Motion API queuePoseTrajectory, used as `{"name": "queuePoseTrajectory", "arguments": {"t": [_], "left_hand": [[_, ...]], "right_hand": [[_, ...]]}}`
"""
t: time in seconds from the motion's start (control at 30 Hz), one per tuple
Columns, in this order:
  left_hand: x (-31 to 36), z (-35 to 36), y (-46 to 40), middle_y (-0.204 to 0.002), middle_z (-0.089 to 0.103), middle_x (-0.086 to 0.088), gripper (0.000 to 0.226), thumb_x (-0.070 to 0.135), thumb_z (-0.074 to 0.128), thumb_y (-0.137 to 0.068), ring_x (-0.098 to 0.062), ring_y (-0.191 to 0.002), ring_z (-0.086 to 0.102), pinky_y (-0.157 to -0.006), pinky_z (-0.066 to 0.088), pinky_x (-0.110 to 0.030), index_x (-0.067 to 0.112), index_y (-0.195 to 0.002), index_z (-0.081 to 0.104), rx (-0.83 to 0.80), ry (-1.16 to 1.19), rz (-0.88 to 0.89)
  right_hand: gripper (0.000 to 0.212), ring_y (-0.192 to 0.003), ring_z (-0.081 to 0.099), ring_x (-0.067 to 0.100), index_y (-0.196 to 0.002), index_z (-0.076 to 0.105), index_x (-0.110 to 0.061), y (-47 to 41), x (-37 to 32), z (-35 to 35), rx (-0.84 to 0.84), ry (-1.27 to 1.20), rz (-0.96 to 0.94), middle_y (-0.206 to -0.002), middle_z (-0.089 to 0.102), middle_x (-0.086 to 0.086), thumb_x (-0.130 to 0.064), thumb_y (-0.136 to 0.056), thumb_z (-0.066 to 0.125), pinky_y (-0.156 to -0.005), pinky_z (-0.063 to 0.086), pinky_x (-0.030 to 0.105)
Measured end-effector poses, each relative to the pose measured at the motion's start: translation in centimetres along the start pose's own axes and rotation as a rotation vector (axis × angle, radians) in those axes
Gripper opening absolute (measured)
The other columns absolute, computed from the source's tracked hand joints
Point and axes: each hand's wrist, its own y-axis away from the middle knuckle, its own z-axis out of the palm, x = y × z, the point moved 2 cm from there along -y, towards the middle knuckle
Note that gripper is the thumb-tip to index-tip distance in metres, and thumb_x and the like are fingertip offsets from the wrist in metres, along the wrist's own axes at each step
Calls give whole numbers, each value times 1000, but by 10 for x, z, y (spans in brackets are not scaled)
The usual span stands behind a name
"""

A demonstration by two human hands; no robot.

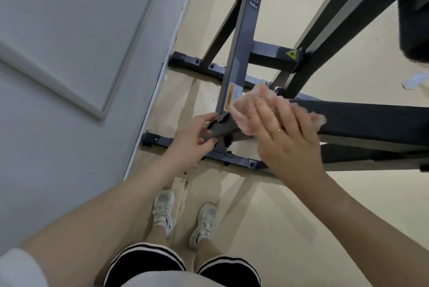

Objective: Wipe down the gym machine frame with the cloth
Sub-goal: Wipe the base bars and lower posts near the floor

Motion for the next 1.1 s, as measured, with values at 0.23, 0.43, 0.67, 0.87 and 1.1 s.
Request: {"name": "queuePoseTrajectory", "arguments": {"t": [0.23, 0.43, 0.67, 0.87, 1.1], "left_hand": [[37, 27, -7, -101, 54, 21, 37, 19, 70, -83, 9, -92, 53, -77, 41, -4, 37, -110, 53, 119, -6, 106], [41, 35, -3, -105, 58, 8, 34, 15, 65, -87, -7, -94, 55, -82, 48, -22, 26, -118, 56, 213, -82, 94], [34, 41, 1, -106, 57, 17, 51, 12, 64, -87, -6, -99, 58, -86, 48, -20, 27, -134, 51, 278, -100, 66], [27, 46, 4, -109, 66, 13, 43, 17, 59, -91, -9, -104, 61, -94, 50, -32, 33, -131, 54, 326, -4, -43], [22, 53, 11, -115, 64, 16, 43, 8, 54, -93, -5, -109, 58, -95, 48, -27, 36, -125, 57, 313, 76, 5]], "right_hand": [[49, -129, 47, 31, -135, 50, -9, -7, -9, -13, -2, -4, 109, -138, 52, 13, -11, -86, 49, -109, 23, 43], [44, -132, 46, 27, -134, 54, -10, -3, 21, -28, -50, -84, 56, -138, 53, 11, -18, -92, 45, -110, 28, 41], [36, -124, 53, 28, -124, 63, -9, 12, 35, -32, 83, 8, 268, -128, 61, 10, -19, -95, 45, -105, 31, 43], [45, -129, 49, 25, -132, 56, -10, 2, 22, -27, 27, -45, 15, -137, 55, 9, -16, -87, 57, -110, 30, 40], [38, -126, 52, 27, -128, 61, -9, 0, 10, -17, 150, 36, 85, -133, 58, 10, -11, -92, 47, -106, 33, 42]]}}
